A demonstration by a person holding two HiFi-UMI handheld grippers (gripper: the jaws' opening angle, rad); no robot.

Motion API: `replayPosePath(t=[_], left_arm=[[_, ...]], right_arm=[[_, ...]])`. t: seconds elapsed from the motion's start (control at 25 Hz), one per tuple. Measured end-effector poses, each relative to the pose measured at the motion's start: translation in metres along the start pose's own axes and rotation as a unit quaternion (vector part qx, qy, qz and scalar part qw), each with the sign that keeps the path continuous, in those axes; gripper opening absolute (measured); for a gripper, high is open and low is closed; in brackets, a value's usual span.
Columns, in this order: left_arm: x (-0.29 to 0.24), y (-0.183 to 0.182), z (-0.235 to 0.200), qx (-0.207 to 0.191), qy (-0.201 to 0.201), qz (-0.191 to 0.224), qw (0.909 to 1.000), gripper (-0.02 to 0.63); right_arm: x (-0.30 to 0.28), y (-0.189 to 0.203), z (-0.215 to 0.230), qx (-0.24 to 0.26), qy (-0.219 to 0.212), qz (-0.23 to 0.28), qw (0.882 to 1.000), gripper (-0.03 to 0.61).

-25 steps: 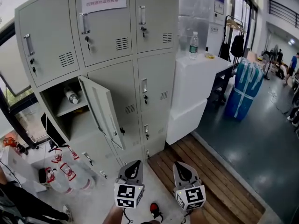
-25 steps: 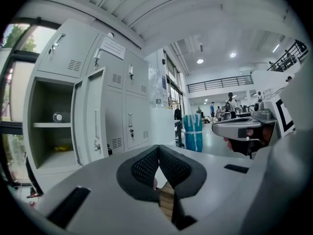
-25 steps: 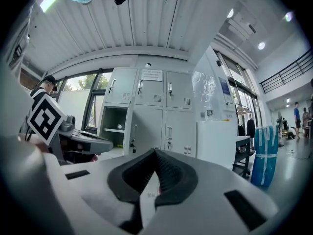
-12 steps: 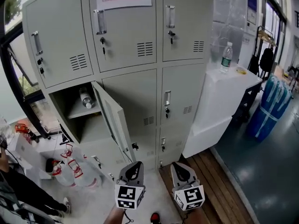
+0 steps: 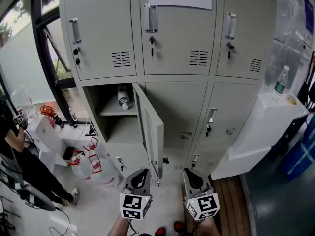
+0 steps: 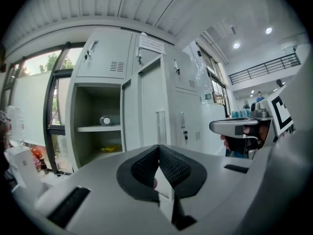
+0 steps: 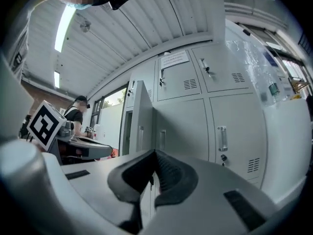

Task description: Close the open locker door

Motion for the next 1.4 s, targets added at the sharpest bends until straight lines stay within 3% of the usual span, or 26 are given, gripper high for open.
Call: replayPosePath(t=[0.2,0.4,0.6,0.72,0.76,0.88,1.0,1.16,1.4], left_arm=[[0.001,0.003,-0.005,0.012,-0.070,-0.009,0.9974,0.021],[0.009,0.005,-0.007,0.023,-0.149,-0.015,0.9885,0.021],[0.020,0.009,-0.004,0.025,-0.213,-0.020,0.9765,0.021],[0.030,0.012,-0.004,0.028,-0.247,-0.024,0.9683,0.021],[0.034,0.013,-0.004,0.031,-0.258,-0.024,0.9654,0.021],[0.044,0.014,-0.004,0.037,-0.288,-0.027,0.9565,0.021],[0.050,0.014,-0.002,0.039,-0.307,-0.027,0.9505,0.021],[0.055,0.013,0.001,0.039,-0.322,-0.028,0.9455,0.021],[0.058,0.013,0.003,0.037,-0.332,-0.031,0.9422,0.021]], right_arm=[[-0.033,0.001,0.004,-0.007,-0.079,0.002,0.997,0.015],[-0.058,0.006,0.004,-0.012,-0.166,0.003,0.986,0.015],[-0.076,0.010,0.002,-0.028,-0.248,0.023,0.968,0.015],[-0.082,0.011,0.000,-0.062,-0.310,0.032,0.948,0.018],[-0.084,0.010,0.000,-0.075,-0.331,0.034,0.940,0.035],[-0.094,0.009,0.000,-0.089,-0.379,0.036,0.920,0.184],[-0.107,0.010,-0.004,-0.083,-0.413,0.028,0.907,0.267],[-0.115,0.009,-0.014,-0.069,-0.439,0.018,0.896,0.285],[-0.116,0.009,-0.020,-0.054,-0.445,0.018,0.894,0.285]])
Point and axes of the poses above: the fingertips, and each gripper's own axes: x backward along the fingers, z to its right, y out of its underside, the point moved 6 cm from there along x, backward along the fingers, and after that the axes turned 2 degrees about z, right-handed, at the moved point
